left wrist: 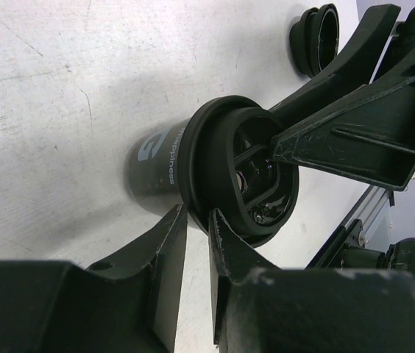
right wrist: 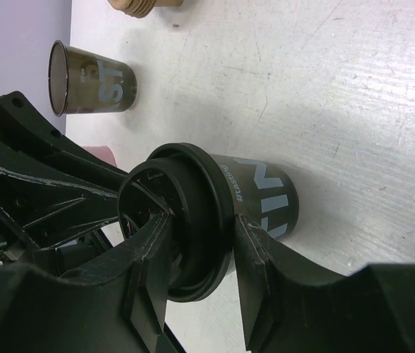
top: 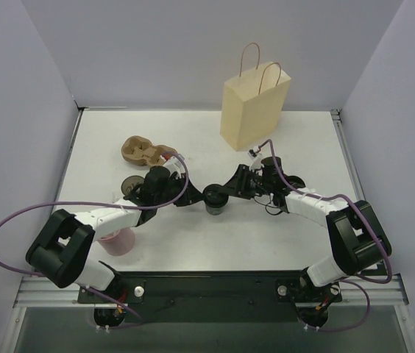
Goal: Pack the takeout coffee
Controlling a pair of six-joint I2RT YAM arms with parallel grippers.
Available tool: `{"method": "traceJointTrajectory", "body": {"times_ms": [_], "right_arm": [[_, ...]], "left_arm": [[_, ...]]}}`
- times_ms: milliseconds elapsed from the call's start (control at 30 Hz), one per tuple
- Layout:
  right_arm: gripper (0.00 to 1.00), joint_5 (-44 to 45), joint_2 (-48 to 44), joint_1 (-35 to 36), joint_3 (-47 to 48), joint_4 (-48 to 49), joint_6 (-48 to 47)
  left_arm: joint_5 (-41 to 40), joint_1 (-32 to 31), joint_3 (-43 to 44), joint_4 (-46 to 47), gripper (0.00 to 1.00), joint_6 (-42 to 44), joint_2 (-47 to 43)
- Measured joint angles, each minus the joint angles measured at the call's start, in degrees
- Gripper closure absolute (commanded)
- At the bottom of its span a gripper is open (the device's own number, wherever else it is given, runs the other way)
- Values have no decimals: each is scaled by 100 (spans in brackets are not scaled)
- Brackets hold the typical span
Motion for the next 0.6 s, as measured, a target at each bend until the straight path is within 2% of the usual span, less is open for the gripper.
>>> {"method": "traceJointTrajectory", "body": {"times_ms": [267, 367, 433, 600], "right_arm": [[70, -7, 0, -31, -13, 37, -70], [70, -4, -4, -26, 35, -61, -164], [70, -7, -4, -24, 83, -151, -229], [70, 2, -9, -20, 155, -299, -345]], "left_arm": [[-103, -42, -168, 459, 73, -136, 66], [-125, -46, -144, 407, 64, -142, 46], [-181, -46, -70, 190, 58, -120, 13], [-358, -39, 525, -975, 50, 114, -13]]}}
